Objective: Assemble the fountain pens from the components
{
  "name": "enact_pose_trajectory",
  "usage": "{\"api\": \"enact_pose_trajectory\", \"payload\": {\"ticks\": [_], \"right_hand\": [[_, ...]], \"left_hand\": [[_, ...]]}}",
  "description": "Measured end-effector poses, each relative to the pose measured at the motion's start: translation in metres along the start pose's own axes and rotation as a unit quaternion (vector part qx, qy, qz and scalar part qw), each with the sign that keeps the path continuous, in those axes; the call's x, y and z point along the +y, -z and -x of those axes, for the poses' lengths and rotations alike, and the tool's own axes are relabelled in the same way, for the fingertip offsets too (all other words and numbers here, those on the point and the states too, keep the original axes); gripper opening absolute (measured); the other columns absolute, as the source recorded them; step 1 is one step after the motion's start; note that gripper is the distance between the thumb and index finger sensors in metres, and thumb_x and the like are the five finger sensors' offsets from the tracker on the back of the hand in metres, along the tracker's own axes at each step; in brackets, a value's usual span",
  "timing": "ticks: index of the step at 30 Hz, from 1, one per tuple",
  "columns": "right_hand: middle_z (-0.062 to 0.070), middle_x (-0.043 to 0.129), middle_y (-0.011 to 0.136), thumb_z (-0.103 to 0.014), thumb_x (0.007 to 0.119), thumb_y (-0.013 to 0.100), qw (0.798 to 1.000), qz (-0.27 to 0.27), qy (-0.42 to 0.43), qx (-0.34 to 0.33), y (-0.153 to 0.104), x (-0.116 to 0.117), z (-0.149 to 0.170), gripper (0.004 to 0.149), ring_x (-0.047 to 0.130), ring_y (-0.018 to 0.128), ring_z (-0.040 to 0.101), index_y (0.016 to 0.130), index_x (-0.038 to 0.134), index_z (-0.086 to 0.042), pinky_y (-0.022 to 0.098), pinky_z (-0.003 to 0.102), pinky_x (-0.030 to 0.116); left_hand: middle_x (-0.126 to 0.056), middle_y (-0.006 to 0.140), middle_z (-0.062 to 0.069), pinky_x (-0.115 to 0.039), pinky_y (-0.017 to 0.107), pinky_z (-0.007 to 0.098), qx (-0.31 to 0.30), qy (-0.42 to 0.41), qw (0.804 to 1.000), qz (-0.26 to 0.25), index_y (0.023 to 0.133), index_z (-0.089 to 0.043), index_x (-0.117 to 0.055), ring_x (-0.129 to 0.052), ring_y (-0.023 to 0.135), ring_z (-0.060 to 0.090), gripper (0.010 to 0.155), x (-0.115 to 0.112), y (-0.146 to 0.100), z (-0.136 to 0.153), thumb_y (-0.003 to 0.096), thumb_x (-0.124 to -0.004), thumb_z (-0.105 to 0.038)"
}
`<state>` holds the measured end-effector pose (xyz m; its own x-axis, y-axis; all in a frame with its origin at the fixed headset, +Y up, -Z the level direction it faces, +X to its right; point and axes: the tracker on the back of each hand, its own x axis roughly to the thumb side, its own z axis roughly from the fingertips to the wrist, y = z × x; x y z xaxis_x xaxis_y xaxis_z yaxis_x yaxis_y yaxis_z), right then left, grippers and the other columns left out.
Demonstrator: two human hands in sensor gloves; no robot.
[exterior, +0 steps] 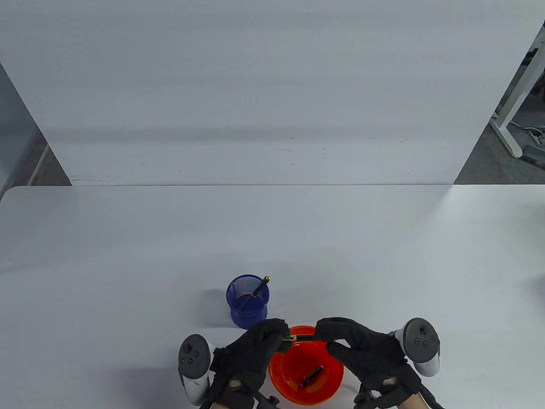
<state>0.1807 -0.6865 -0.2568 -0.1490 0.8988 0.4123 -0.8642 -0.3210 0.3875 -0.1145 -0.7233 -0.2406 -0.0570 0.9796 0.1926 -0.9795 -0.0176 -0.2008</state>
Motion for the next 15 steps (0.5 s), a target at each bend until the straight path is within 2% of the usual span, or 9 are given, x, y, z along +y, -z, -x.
{"api": "enact_pose_trajectory", "payload": {"ticks": [10,12,15], "right_hand": [[0.018,0.097,0.082,-0.031,0.081,0.056,1.000,0.015,0.007,0.006,0.0001,0.0000,0.0028,0.044,0.093,0.064,0.042,0.094,0.082,-0.009,0.062,0.068,0.065],[0.019,0.097,0.083,-0.032,0.081,0.056,1.000,0.015,0.008,0.007,0.0000,-0.0001,0.0029,0.044,0.093,0.065,0.042,0.094,0.081,-0.009,0.062,0.067,0.065],[0.022,0.089,0.094,-0.033,0.083,0.055,1.000,0.000,0.011,0.004,-0.0001,0.0011,0.0029,0.050,0.088,0.073,0.045,0.100,0.075,-0.013,0.063,0.068,0.062]], "left_hand": [[-0.094,0.083,0.023,-0.064,0.060,0.072,-0.001,0.007,1.000,0.008,0.095,-0.010,-0.082,-0.093,0.069,0.047,0.039,-0.0016,0.0003,-0.0001,0.0584,-0.078,-0.020],[-0.094,0.084,0.022,-0.064,0.060,0.071,-0.002,0.013,1.000,0.009,0.096,-0.010,-0.082,-0.093,0.069,0.046,0.039,-0.0012,0.0007,0.0000,0.0586,-0.077,-0.021],[-0.093,0.084,0.023,-0.064,0.060,0.072,0.000,0.003,1.000,0.004,0.096,-0.010,-0.082,-0.093,0.069,0.047,0.039,-0.0007,0.0001,-0.0001,0.0585,-0.077,-0.020]]}}
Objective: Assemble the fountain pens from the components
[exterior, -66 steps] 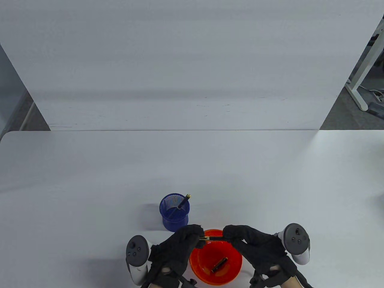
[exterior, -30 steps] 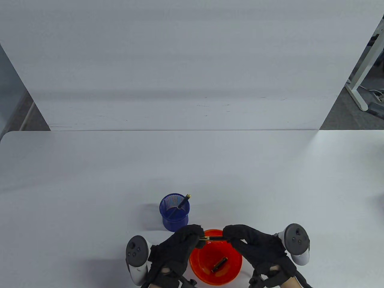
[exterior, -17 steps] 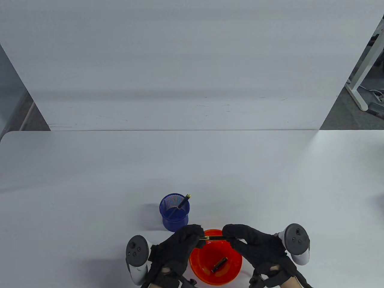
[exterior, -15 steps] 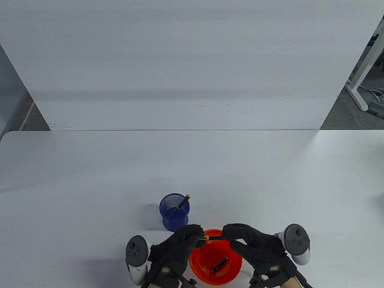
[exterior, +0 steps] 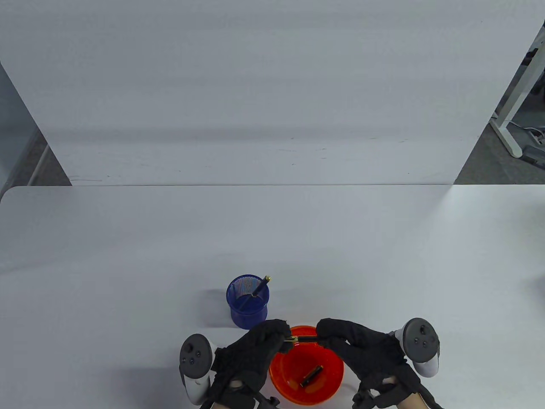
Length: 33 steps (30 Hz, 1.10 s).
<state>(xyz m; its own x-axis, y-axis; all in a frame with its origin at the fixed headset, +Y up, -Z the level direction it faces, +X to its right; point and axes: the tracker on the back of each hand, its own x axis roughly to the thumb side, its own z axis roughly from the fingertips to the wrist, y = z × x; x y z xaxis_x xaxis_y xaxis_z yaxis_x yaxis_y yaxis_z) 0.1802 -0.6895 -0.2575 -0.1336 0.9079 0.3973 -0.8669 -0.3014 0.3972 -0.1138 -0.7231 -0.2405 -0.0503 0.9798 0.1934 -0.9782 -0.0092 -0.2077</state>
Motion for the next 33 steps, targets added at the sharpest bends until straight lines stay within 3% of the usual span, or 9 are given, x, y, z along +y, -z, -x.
{"api": "enact_pose_trajectory", "payload": {"ticks": [3,6,14,19,22,33], "right_hand": [[0.022,0.084,0.100,-0.027,0.087,0.054,1.000,-0.009,-0.013,-0.005,0.0000,0.0011,-0.0022,0.047,0.085,0.078,0.046,0.099,0.077,-0.020,0.065,0.070,0.060],[0.020,0.088,0.096,-0.022,0.085,0.053,1.000,0.000,-0.020,-0.005,-0.0002,0.0020,-0.0033,0.043,0.087,0.076,0.044,0.096,0.080,-0.019,0.065,0.069,0.061],[0.018,0.097,0.084,-0.029,0.082,0.055,1.000,0.008,-0.008,0.000,0.0003,0.0010,-0.0004,0.045,0.093,0.066,0.042,0.096,0.080,-0.010,0.062,0.068,0.064],[0.022,0.089,0.094,-0.031,0.082,0.056,1.000,-0.006,-0.004,-0.003,0.0004,0.0017,-0.0007,0.047,0.088,0.074,0.045,0.099,0.076,-0.014,0.063,0.069,0.062],[0.021,0.084,0.100,-0.023,0.084,0.054,1.000,-0.004,-0.011,-0.007,0.0001,0.0021,-0.0030,0.042,0.085,0.078,0.045,0.096,0.081,-0.020,0.065,0.069,0.060],[0.019,0.096,0.085,-0.029,0.080,0.056,1.000,0.008,-0.008,-0.004,0.0002,0.0015,-0.0011,0.044,0.093,0.066,0.043,0.096,0.080,-0.010,0.063,0.068,0.064]], "left_hand": [[-0.093,0.084,0.023,-0.064,0.060,0.071,-0.002,0.007,1.000,-0.001,0.096,-0.010,-0.082,-0.093,0.069,0.047,0.039,0.0010,0.0006,0.0001,0.0585,-0.077,-0.020],[-0.093,0.084,0.023,-0.064,0.060,0.072,-0.001,-0.001,1.000,-0.001,0.096,-0.010,-0.082,-0.093,0.069,0.047,0.039,0.0004,0.0001,-0.0002,0.0585,-0.077,-0.020],[-0.093,0.084,0.022,-0.064,0.060,0.072,-0.001,0.009,1.000,0.005,0.096,-0.010,-0.082,-0.093,0.069,0.047,0.039,-0.0004,0.0008,0.0000,0.0586,-0.077,-0.020],[-0.093,0.084,0.022,-0.064,0.060,0.071,-0.001,0.008,1.000,0.002,0.096,-0.010,-0.082,-0.093,0.069,0.047,0.039,0.0001,0.0006,0.0001,0.0585,-0.077,-0.020],[-0.093,0.084,0.023,-0.064,0.060,0.072,0.000,0.000,1.000,0.000,0.096,-0.010,-0.082,-0.092,0.069,0.047,0.039,0.0004,0.0002,0.0000,0.0586,-0.077,-0.020],[-0.093,0.084,0.023,-0.064,0.060,0.072,0.000,0.004,1.000,0.005,0.096,-0.010,-0.082,-0.092,0.069,0.047,0.039,-0.0011,0.0004,-0.0003,0.0586,-0.077,-0.020]]}}
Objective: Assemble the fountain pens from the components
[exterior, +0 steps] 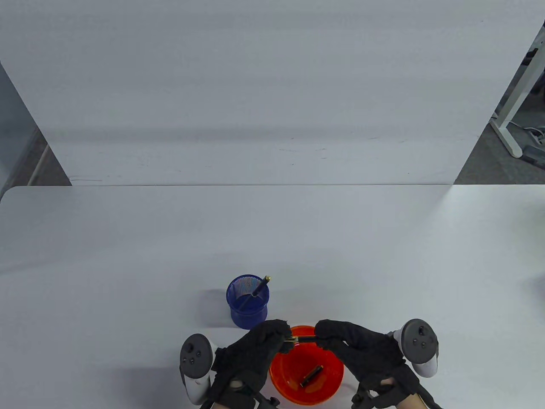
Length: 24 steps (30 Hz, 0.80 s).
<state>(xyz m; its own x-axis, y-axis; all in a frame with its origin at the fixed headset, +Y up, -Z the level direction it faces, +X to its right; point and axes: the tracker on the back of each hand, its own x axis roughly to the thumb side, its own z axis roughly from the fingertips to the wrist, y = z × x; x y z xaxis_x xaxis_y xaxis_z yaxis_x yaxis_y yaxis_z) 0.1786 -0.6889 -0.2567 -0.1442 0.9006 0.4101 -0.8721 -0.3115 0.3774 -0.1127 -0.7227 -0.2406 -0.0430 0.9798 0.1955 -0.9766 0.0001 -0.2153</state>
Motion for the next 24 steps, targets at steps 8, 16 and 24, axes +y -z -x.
{"api": "enact_pose_trajectory", "payload": {"ticks": [8,16,24], "right_hand": [[0.022,0.086,0.098,-0.028,0.085,0.054,1.000,-0.007,-0.007,-0.001,-0.0002,0.0006,-0.0009,0.045,0.086,0.077,0.046,0.098,0.079,-0.018,0.064,0.069,0.060],[0.018,0.097,0.084,-0.029,0.082,0.055,1.000,0.004,-0.003,-0.002,0.0001,0.0002,0.0002,0.044,0.093,0.066,0.043,0.095,0.081,-0.011,0.063,0.068,0.064],[0.022,0.087,0.096,-0.029,0.085,0.055,1.000,-0.008,-0.008,-0.002,-0.0002,0.0006,-0.0005,0.047,0.087,0.075,0.045,0.100,0.077,-0.019,0.064,0.069,0.061]], "left_hand": [[-0.093,0.084,0.023,-0.064,0.060,0.071,-0.001,0.004,1.000,-0.003,0.096,-0.010,-0.082,-0.093,0.069,0.047,0.039,0.0014,0.0002,0.0001,0.0586,-0.077,-0.020],[-0.093,0.084,0.023,-0.063,0.060,0.072,-0.001,-0.001,1.000,0.000,0.096,-0.010,-0.082,-0.092,0.069,0.047,0.039,-0.0001,0.0000,-0.0003,0.0586,-0.077,-0.020],[-0.093,0.084,0.023,-0.064,0.060,0.072,-0.001,0.005,1.000,-0.002,0.096,-0.010,-0.081,-0.092,0.069,0.047,0.039,0.0012,0.0003,0.0000,0.0587,-0.077,-0.020]]}}
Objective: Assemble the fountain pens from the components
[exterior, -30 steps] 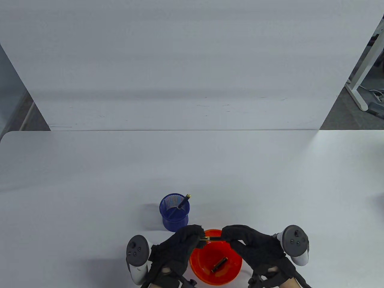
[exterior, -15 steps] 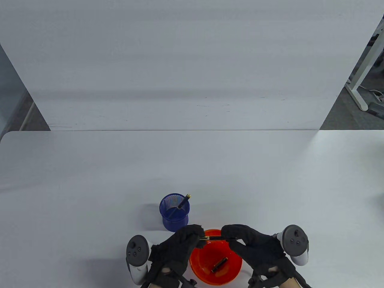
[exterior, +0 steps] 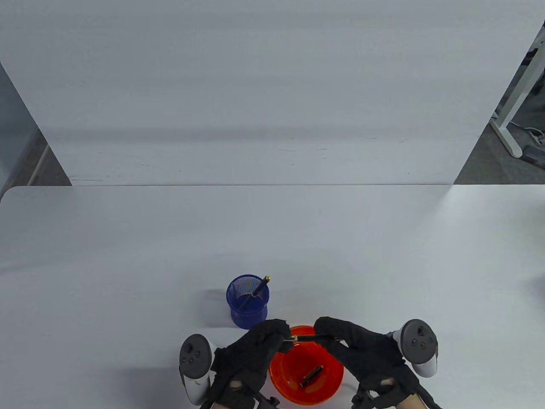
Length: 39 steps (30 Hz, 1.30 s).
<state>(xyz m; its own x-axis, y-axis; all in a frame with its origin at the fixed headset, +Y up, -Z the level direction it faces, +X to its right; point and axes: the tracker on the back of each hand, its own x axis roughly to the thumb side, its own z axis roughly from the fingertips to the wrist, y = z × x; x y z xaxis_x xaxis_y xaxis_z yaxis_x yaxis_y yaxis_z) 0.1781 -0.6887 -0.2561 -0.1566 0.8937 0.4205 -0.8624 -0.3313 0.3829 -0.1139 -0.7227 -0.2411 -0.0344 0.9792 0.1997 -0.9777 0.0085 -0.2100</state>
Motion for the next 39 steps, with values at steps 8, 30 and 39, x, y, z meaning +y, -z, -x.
{"api": "enact_pose_trajectory", "payload": {"ticks": [8,30,39], "right_hand": [[0.019,0.091,0.093,-0.025,0.083,0.055,1.000,0.007,-0.007,0.001,-0.0003,0.0002,-0.0011,0.042,0.088,0.074,0.044,0.095,0.081,-0.015,0.064,0.069,0.061],[0.018,0.094,0.090,-0.027,0.082,0.055,1.000,0.014,-0.008,0.001,-0.0009,-0.0003,-0.0027,0.042,0.086,0.077,0.048,0.095,0.081,-0.014,0.065,0.072,0.057],[0.022,0.088,0.096,-0.030,0.082,0.056,1.000,0.002,-0.002,0.002,-0.0003,0.0003,-0.0023,0.046,0.084,0.079,0.048,0.099,0.077,-0.017,0.065,0.072,0.058]], "left_hand": [[-0.093,0.084,0.023,-0.063,0.060,0.072,0.000,-0.005,1.000,0.001,0.096,-0.010,-0.082,-0.092,0.070,0.047,0.039,-0.0010,-0.0004,-0.0007,0.0586,-0.077,-0.020],[-0.093,0.084,0.023,-0.064,0.060,0.072,0.001,-0.005,1.000,0.001,0.096,-0.010,-0.082,-0.092,0.069,0.047,0.039,-0.0009,-0.0007,-0.0009,0.0586,-0.077,-0.020],[-0.093,0.084,0.023,-0.064,0.060,0.072,0.002,-0.005,1.000,-0.001,0.096,-0.010,-0.082,-0.092,0.069,0.047,0.039,-0.0002,-0.0004,-0.0007,0.0586,-0.077,-0.020]]}}
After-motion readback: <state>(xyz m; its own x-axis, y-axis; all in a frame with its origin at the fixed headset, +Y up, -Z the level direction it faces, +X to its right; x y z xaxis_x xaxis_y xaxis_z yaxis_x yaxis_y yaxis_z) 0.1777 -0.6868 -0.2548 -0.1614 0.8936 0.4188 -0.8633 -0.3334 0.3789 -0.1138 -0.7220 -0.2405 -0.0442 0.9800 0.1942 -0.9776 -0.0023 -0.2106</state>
